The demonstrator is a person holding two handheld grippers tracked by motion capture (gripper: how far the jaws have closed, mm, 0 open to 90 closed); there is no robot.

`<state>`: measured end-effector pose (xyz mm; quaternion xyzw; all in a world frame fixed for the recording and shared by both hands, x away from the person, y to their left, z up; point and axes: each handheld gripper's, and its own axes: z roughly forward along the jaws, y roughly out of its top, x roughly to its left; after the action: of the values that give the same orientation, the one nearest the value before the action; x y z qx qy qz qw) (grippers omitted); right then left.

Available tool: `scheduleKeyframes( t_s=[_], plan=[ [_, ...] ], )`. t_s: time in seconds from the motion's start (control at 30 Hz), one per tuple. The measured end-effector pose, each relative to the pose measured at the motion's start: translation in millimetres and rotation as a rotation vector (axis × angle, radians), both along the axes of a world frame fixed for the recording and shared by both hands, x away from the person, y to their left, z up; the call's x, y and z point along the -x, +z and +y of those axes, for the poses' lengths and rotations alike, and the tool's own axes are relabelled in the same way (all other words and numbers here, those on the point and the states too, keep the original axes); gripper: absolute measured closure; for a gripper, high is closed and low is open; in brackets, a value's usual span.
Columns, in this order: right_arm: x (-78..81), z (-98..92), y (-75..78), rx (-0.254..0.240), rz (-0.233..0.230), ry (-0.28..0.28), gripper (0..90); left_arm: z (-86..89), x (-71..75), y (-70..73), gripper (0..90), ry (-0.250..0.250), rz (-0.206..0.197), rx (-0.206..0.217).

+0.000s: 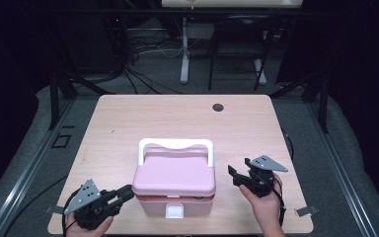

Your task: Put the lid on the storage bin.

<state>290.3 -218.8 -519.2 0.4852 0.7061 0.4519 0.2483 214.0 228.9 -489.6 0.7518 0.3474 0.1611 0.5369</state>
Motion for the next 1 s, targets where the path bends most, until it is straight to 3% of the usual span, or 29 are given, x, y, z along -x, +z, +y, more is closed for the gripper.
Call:
scheduleKeyframes(
  t_s=[0.7,0.83,1.0],
  plan=[
    [-0.3,-0.5,-0.3,0.005,0.001,-0.001,31.2,3.1,1.5,-8.4,77.3,0.008,0.030,-0.033],
    [-0.1,-0.8,-0.1,0.006,0.002,-0.003,31.2,4.7,0.9,-7.8,77.4,0.013,0.024,-0.007],
    [0.1,-0.6,0.1,0.002,0.001,-0.005,31.2,4.8,0.5,-8.1,77.4,0.016,0.023,-0.013]
  ],
)
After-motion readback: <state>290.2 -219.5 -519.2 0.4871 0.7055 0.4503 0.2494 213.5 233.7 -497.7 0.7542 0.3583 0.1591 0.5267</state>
